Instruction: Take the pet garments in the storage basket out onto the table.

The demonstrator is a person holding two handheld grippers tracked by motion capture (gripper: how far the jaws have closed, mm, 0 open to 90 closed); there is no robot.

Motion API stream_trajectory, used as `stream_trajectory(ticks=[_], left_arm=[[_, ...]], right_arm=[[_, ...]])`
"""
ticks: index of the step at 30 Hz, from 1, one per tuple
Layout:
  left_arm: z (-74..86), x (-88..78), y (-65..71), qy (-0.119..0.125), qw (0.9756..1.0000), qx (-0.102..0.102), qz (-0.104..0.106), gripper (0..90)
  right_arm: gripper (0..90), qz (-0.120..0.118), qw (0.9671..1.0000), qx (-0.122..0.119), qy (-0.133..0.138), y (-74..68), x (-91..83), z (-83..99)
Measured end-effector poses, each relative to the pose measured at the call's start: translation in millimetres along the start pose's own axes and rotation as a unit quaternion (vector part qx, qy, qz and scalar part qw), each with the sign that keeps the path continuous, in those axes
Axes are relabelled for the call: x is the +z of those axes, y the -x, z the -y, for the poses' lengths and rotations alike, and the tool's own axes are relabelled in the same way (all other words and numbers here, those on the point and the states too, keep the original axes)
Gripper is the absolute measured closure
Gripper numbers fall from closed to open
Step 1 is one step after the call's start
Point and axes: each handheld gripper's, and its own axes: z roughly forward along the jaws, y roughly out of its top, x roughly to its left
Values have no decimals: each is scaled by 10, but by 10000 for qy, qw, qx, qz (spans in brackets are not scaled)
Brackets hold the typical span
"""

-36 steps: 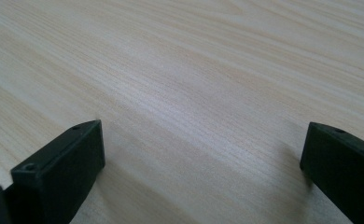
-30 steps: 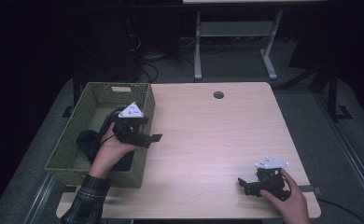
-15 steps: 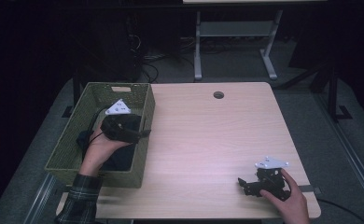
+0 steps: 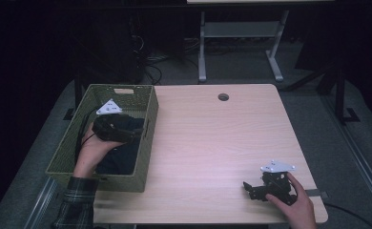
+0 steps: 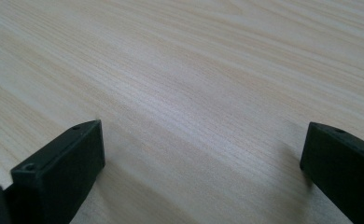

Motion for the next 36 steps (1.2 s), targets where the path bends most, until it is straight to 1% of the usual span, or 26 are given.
stream_trajectory(ticks=[3,4,5,7,8,9,10,11,12,13,14,19,20,21,23,28,30,32,33,34,36], left_arm=[[39,-13,-65,-32,9999,-69,-93,147],[71,-15,-106,-54,9997,-136,-173,159],[86,-18,-127,-97,9996,-149,-208,159],[102,-16,-143,-115,9995,-182,-237,159],[118,-15,-162,-144,9994,-185,-268,159],[149,-2,-187,-213,9990,-240,-324,159],[149,-2,-187,-213,9990,-240,-324,161],[179,14,-208,-313,9983,-295,-385,171],[179,14,-208,-313,9983,-295,-385,176],[207,29,-234,-401,9978,-318,-414,176],[207,29,-234,-401,9978,-318,-414,176],[270,79,-276,-597,9963,-392,-479,176],[295,100,-288,-703,9951,-442,-528,176],[295,100,-288,-703,9951,-442,-528,176],[318,121,-300,-797,9943,-429,-565,176],[376,162,-346,-902,9932,-480,-566,176],[399,181,-359,-927,9927,-489,-596,176],[418,207,-364,-1017,9917,-501,-601,171],[426,222,-366,-1047,9914,-474,-633,167],[445,246,-375,-1067,9909,-499,-648,167],[455,261,-381,-1078,9908,-509,-643,160]], right_arm=[[0,0,10000,2,0,0,0,0],[0,0,10000,0,0,0,0,0],[0,2,10000,-2,1,0,0,0],[0,1,10000,1,1,0,1,0],[0,1,10000,1,1,0,1,0],[0,1,10000,3,0,0,1,-1],[0,1,10000,3,0,0,1,-1],[0,1,10000,2,0,0,1,-1],[0,1,10000,1,0,0,1,-1],[0,1,10000,2,0,0,0,-1],[0,1,10000,2,0,0,0,-1],[0,-1,10000,1,-1,1,0,-1],[0,-1,10000,0,-1,1,0,-1],[0,-1,10000,0,-1,1,0,-1],[0,-2,10000,0,-1,1,0,-1],[0,-1,10000,0,-1,1,1,-1],[0,-1,10000,0,0,1,0,-1],[0,-2,10000,-2,-1,1,0,0],[0,-3,10000,-3,0,1,0,-1],[0,-3,10000,-3,0,1,0,0],[0,-3,10000,-3,0,1,0,0]])
